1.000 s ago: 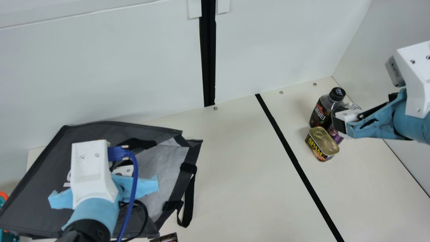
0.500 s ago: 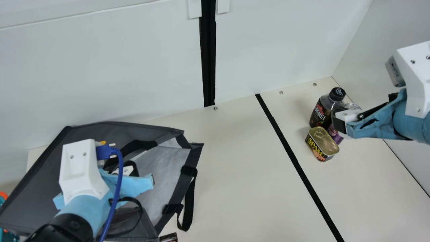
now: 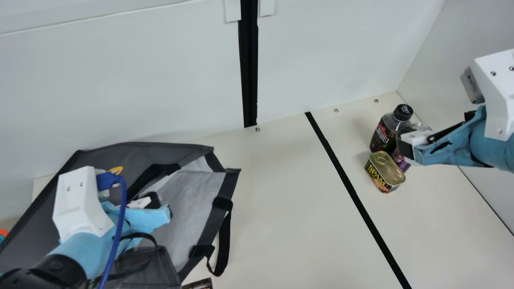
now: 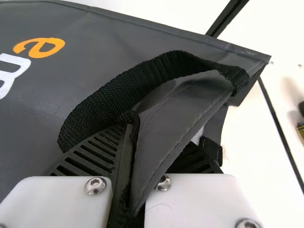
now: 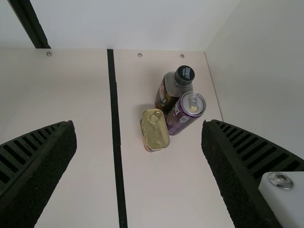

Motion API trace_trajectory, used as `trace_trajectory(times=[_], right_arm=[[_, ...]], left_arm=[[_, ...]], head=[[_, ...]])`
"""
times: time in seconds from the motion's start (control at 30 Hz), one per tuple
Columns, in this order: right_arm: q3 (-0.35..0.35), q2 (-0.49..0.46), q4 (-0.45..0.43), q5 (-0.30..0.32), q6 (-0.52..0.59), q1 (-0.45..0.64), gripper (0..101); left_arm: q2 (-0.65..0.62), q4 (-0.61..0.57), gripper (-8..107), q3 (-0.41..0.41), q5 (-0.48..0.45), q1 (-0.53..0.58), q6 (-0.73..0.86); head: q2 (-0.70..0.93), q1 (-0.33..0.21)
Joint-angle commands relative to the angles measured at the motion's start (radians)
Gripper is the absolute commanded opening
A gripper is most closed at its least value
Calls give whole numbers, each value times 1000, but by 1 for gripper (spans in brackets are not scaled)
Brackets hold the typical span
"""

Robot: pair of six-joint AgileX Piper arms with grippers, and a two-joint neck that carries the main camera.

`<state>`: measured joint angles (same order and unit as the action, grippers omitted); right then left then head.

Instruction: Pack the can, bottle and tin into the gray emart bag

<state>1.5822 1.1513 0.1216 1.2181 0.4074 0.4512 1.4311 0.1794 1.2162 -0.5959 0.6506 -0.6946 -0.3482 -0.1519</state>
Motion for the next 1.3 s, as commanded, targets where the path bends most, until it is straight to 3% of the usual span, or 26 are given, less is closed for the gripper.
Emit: trace_trajectory(times=[0.0, 0.53, 1.27], right_arm=[[0, 0, 0, 0, 0, 0, 91], [0, 0, 0, 0, 0, 0, 91], [0, 0, 0, 0, 0, 0, 91]], left_arm=[[-1, -35, 10, 0, 7, -8, 25], [-1, -170, 10, -4, 26, -54, 131], [-1, -179, 10, -2, 26, -56, 138]], head=[[-1, -23], [-1, -23], [-1, -23]])
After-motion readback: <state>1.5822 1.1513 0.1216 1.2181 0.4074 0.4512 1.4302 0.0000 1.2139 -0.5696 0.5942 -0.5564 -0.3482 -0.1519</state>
